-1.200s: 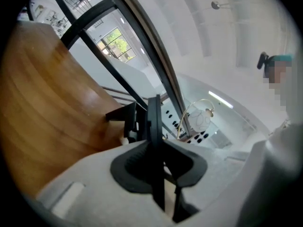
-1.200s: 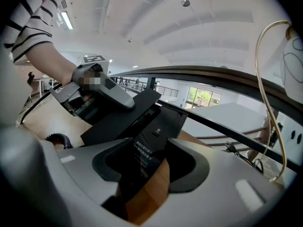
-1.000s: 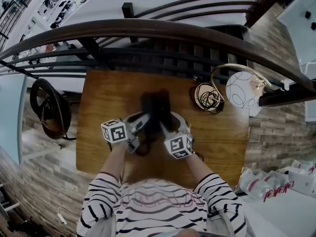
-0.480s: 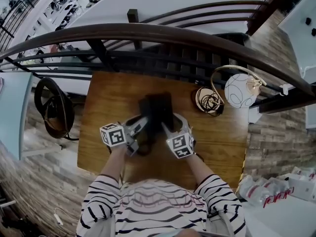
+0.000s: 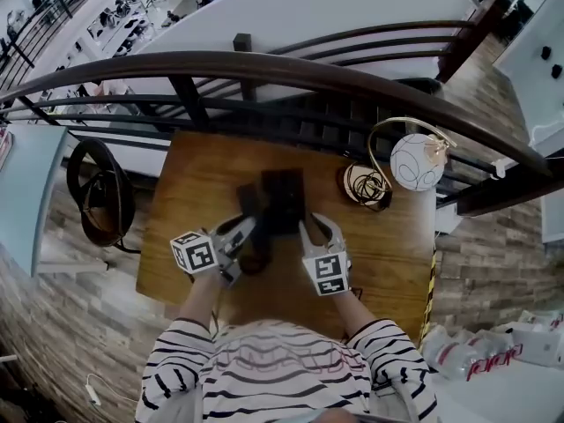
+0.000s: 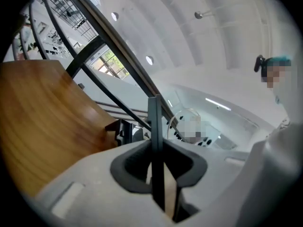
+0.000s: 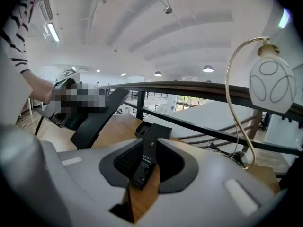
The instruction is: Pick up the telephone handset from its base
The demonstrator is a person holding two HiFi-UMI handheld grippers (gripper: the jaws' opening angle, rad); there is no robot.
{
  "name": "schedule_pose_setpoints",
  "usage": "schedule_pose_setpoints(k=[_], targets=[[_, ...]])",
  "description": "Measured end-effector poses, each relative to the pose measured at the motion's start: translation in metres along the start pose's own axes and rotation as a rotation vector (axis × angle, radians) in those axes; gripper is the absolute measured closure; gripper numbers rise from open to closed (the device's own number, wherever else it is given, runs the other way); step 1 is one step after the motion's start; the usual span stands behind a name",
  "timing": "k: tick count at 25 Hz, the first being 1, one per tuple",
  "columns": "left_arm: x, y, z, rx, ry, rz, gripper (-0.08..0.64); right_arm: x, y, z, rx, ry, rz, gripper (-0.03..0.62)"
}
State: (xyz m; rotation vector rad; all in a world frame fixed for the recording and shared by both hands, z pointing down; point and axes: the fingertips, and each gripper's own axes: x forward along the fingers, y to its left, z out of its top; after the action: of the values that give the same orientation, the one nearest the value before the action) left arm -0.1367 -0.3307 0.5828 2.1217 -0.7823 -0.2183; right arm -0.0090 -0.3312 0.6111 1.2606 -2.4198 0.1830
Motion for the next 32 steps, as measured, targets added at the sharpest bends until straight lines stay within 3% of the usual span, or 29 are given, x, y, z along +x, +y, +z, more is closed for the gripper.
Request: schedule_pose_setpoints(k=[3, 9, 32], targets=[[-0.014, -0.015, -0.004, -0.002, -0.031, 0.002, 0.486, -0.02, 0.005, 0.009, 0.056, -0.037, -0.012, 0.553], [-0.035, -0.046, -0.013, 0.016, -0.076, 0.011, 0.486, -0.059, 0.013, 0.022, 0.088, -0.093, -0.012, 0.591], [-0.104, -0.126, -0.064, 0.067, -0.244, 0.122, 0.487, -0.155, 0.04, 0.041, 0.12, -0.202, 0.171, 0.592]])
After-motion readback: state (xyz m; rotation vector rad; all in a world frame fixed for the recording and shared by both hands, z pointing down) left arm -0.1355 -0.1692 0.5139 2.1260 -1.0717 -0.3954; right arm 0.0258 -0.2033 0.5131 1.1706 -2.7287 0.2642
